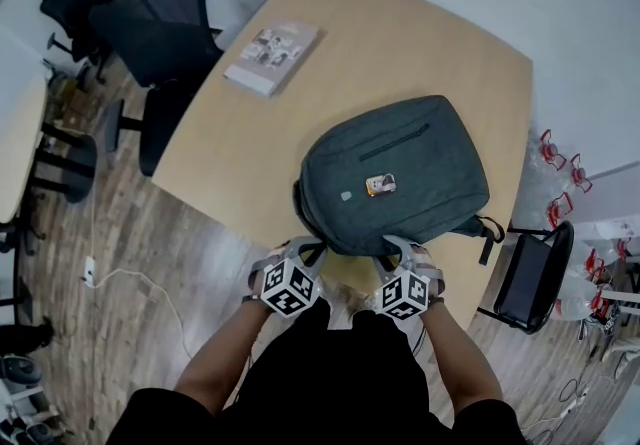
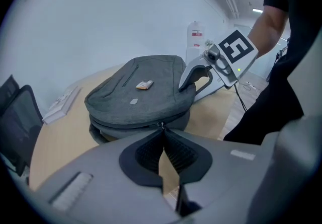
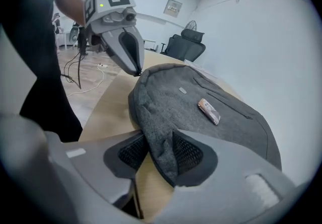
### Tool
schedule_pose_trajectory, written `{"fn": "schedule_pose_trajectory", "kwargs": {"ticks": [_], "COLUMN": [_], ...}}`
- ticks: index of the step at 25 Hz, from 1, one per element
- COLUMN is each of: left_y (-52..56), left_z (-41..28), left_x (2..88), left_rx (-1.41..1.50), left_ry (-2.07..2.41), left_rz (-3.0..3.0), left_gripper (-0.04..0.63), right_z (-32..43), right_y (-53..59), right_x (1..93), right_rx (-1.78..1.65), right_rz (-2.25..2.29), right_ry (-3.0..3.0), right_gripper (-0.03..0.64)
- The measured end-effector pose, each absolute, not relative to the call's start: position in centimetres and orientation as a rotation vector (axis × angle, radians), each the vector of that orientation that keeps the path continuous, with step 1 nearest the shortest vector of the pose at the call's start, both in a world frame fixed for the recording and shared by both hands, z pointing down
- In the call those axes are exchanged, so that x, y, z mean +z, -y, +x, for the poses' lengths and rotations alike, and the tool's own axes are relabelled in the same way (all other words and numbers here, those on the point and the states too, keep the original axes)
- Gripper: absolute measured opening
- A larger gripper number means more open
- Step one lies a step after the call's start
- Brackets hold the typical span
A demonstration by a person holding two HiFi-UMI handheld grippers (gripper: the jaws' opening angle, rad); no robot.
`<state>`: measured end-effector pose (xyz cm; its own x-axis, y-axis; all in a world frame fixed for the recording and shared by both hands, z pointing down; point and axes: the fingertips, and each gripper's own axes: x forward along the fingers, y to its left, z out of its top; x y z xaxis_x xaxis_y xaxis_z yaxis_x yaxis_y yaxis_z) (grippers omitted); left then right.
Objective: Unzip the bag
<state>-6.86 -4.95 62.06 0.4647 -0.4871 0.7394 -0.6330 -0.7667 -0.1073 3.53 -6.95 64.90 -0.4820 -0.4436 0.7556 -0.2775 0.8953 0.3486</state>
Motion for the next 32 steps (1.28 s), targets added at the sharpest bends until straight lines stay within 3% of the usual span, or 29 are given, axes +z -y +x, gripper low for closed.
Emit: {"fn": "schedule_pose_trajectory", "kwargs": {"ticks": [13, 22, 27, 32], "left_y": [5.7, 6.0, 5.9, 5.9], "left_z": [-8.1, -8.5, -8.7, -8.7], "left_x": [62.1, 62.5, 62.9, 63.0], "left_rx": [1.107, 1.067, 1.065, 1.073], "left_ry": [1.091, 1.102, 1.109, 1.11], "left_rz": [2.449, 2.442, 2.43, 2.424], "left_gripper": [0.031, 0.028, 0.028, 0.028], "right_z": [-2.1, -2.5, 1.6, 9.1], "right_y": [8.3, 6.3, 5.7, 9.5], "right_x": [65.0, 63.6, 63.4, 65.0], "right_rx": [0.008, -0.043, -0.398, -0.578], "right_rz": [0.701, 0.404, 0.173, 0.141], "right_ry": [2.054, 2.222, 2.129, 1.876], "right_gripper": [0.15, 0.184, 0.305, 0.329]}}
